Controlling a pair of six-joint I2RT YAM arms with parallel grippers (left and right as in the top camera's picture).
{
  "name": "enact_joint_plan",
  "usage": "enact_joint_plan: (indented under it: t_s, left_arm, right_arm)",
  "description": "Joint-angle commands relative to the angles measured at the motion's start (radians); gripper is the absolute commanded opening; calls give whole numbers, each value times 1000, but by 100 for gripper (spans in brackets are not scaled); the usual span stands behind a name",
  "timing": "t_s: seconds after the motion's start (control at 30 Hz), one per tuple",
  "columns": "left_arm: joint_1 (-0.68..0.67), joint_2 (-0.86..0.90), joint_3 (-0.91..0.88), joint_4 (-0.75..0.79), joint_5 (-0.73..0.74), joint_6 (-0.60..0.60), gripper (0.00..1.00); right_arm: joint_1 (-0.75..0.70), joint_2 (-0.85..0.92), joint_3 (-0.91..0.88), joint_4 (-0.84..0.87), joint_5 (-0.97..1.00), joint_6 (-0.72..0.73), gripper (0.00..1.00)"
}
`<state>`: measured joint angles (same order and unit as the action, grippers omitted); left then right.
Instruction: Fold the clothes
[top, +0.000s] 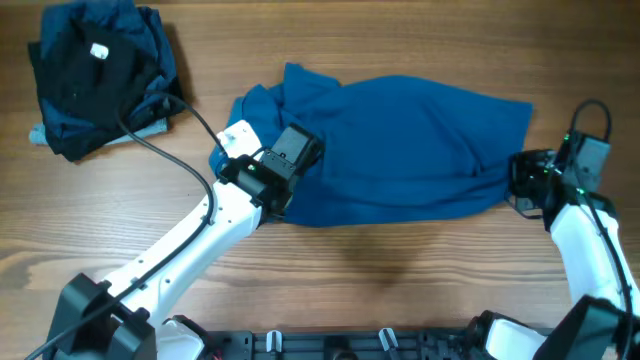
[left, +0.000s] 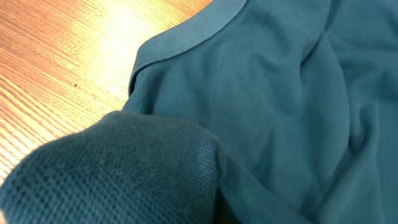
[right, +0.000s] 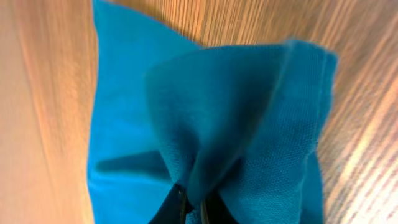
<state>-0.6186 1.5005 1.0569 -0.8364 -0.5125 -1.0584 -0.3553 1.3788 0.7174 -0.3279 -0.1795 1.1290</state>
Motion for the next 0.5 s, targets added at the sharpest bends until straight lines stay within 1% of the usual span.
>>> enact_joint_plan:
  t_s: [0.0, 0.03, 0.07, 0.1, 0.13, 0.17, 0.2, 0.23, 0.27, 0.37, 0.43, 0.47]
  left_arm:
    - [10, 23, 17, 8, -44, 12, 13]
    - [10, 25, 16, 15, -53, 12, 24]
    - [11, 25, 17, 24, -64, 12, 31]
    - [13, 25, 17, 36, -73, 12, 34]
    - [18, 25, 17, 53, -77, 13, 43]
    - [28, 25, 17, 68, -77, 24, 59]
    - [37, 25, 17, 85, -77, 64, 69]
    - [50, 24, 17, 116, -83, 123, 85]
    - [62, 17, 32, 113, -79, 164, 99]
    - [62, -45, 84, 46, -6, 169, 100]
    - [63, -104, 90, -4, 89, 169, 100]
    - [63, -121, 90, -37, 128, 168, 100]
  right_arm:
    - [29, 59, 16, 1, 36, -6, 31]
    - [29, 61, 16, -6, 60, -12, 45]
    - [29, 61, 16, -5, 75, -41, 58]
    - [29, 61, 16, -5, 76, -60, 68]
    - [29, 61, 16, -5, 76, -82, 78]
    - [29, 60, 20, -6, 74, -113, 89]
    - [29, 55, 30, -11, 74, -146, 97]
    - [29, 40, 55, -32, 74, -193, 100]
    - [29, 13, 100, -81, 75, -229, 100]
    - [29, -63, 229, -243, 74, -340, 99]
    - [29, -120, 300, -348, 74, -493, 99]
    - [29, -145, 313, -398, 73, -532, 99]
